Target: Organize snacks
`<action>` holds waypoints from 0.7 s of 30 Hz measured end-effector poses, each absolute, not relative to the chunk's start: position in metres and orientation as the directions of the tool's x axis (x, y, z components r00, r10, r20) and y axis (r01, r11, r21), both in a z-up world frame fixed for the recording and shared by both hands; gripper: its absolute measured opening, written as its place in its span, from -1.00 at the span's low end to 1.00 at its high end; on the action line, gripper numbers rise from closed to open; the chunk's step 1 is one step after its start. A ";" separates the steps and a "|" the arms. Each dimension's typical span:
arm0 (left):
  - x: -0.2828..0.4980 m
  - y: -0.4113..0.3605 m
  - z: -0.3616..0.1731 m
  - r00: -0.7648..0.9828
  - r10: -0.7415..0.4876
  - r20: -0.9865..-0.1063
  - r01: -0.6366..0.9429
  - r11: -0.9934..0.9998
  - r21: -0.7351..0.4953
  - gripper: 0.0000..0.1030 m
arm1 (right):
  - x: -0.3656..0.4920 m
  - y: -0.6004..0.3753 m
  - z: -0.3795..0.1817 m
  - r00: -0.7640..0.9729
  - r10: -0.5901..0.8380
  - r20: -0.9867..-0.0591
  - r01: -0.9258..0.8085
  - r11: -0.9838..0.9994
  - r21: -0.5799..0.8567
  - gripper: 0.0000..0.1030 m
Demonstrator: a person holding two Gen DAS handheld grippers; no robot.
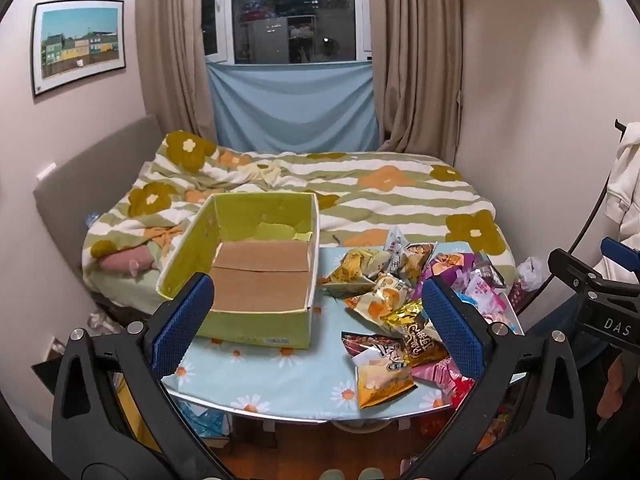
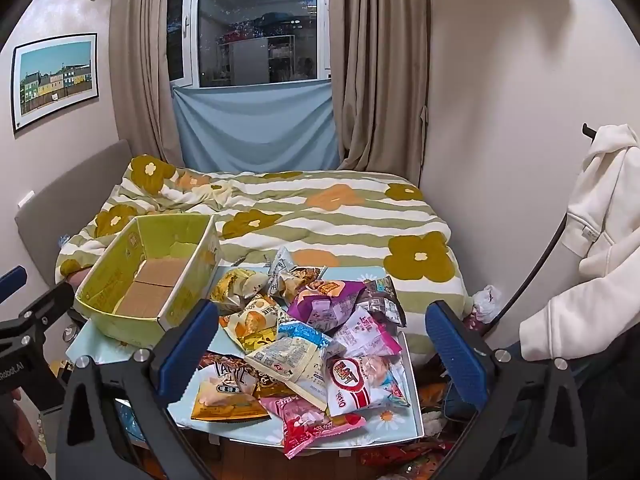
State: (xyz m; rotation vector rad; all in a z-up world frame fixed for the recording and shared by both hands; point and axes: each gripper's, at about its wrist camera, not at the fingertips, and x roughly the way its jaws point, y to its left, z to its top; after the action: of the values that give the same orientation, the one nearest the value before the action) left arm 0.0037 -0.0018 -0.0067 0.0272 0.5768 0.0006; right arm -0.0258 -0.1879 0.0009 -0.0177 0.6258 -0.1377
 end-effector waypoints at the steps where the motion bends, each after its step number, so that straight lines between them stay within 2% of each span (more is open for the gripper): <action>1: 0.003 -0.002 -0.007 0.838 0.007 -0.545 0.008 1.000 0.025 1.00 | -0.025 -0.187 0.001 0.801 -0.132 -0.584 0.120 0.991 -0.060 0.99; 21: 0.006 -0.004 -0.009 0.835 0.013 -0.549 0.003 1.000 0.027 1.00 | -0.023 -0.186 -0.001 0.801 -0.129 -0.584 0.118 0.991 -0.057 0.99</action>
State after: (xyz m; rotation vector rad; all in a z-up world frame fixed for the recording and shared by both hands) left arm 0.0058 -0.0037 -0.0091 0.0276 0.5819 0.0051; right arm -0.0233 -0.1856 -0.0015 -0.0177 0.6278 -0.1323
